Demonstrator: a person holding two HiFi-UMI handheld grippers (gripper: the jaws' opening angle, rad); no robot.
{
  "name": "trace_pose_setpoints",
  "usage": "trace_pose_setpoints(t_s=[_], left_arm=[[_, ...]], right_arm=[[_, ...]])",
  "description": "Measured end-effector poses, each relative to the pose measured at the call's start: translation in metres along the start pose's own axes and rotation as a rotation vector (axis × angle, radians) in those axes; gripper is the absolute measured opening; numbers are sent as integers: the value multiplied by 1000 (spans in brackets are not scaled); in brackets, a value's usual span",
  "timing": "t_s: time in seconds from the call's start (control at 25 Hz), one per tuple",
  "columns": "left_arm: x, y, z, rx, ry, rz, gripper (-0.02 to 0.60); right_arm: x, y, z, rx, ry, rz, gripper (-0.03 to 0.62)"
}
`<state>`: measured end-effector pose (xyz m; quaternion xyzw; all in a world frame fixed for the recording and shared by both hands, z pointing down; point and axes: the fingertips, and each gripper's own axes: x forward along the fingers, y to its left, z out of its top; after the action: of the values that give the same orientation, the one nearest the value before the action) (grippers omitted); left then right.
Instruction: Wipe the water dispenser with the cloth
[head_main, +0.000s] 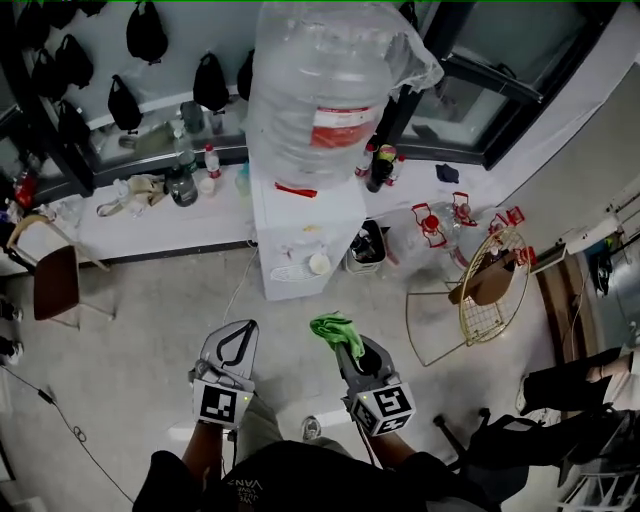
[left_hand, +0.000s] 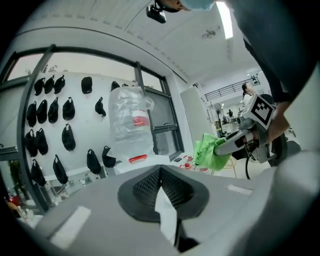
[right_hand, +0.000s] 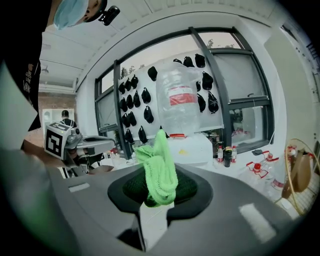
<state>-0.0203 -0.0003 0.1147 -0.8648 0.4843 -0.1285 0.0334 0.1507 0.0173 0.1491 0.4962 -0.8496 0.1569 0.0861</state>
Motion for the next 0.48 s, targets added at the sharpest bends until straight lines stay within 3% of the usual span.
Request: trace_pose_setpoints(t_s=[0.16, 0.36, 0.48], left_arm=[[-18, -8, 20, 7, 16, 24, 2], [-49, -21, 35, -69, 2, 59, 2], [-65, -30, 43, -65, -1, 79, 2]], right_arm=[[-20, 6, 21, 9, -45, 29, 97], [-49, 16, 39, -8, -93, 54, 97], [-64, 20, 48, -17, -127, 71, 97]])
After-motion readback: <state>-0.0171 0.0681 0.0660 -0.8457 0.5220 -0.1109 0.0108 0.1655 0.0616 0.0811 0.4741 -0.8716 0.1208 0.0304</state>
